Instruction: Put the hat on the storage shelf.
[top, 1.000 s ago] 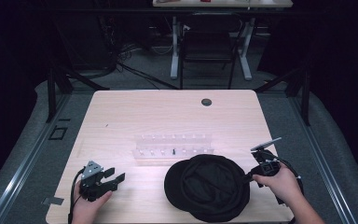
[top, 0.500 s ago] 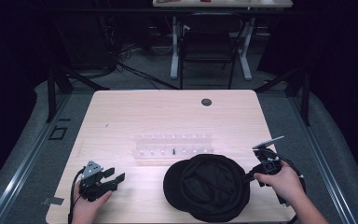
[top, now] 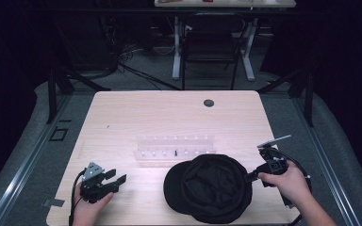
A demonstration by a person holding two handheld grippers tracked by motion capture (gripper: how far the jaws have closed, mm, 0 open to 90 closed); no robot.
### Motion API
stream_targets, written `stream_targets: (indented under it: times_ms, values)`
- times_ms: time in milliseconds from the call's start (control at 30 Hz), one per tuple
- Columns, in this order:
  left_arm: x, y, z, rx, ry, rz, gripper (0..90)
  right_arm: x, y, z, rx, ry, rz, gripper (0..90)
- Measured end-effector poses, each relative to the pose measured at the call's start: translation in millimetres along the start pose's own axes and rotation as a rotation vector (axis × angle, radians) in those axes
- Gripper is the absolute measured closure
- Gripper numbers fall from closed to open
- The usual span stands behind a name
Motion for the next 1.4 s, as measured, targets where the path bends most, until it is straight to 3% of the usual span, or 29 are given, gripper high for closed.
stream_targets:
  times_ms: [333,367,567,767,933,1200,1400]
  values:
    - [-0.3,0.7,-0.1,0.001,0.001,-0.001,46.4,3.0,-6.6,6.0,0.041,0.002,-0.029,88.3]
    - [-0.3,0.8,-0.1,0.001,0.001,-0.002,46.4,3.6,-6.7,8.0,0.041,0.02,-0.047,88.3]
    - [-0.3,0.9,-0.4,0.001,0.0,-0.005,46.4,4.3,-11.4,10.0,0.05,-0.003,-0.027,88.4]
    - [-0.3,0.4,0.2,0.002,0.0,-0.001,46.3,6.6,-15.7,16.6,0.091,0.021,-0.04,88.5]
    - [-0.3,0.7,0.1,0.001,0.0,-0.003,46.3,8.2,-19.4,22.4,0.108,0.014,-0.043,88.6]
    - [-0.2,0.4,0.1,0.001,0.0,-0.004,46.3,12.4,-29.2,30.5,0.179,0.013,-0.076,88.7]
    - [-0.2,0.7,0.0,0.001,-0.001,-0.003,46.3,14.9,-38.3,35.5,0.263,0.004,-0.09,88.8]
Point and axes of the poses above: each handheld gripper's, and its own axes: y roughly forward along the jaws, x roughly out of its top, z roughly to its left, the point moved 5 cm from there along y, roughly forward along the jaws, and after that the axes turned 7 degrees about -y, right-handed, at the moved point
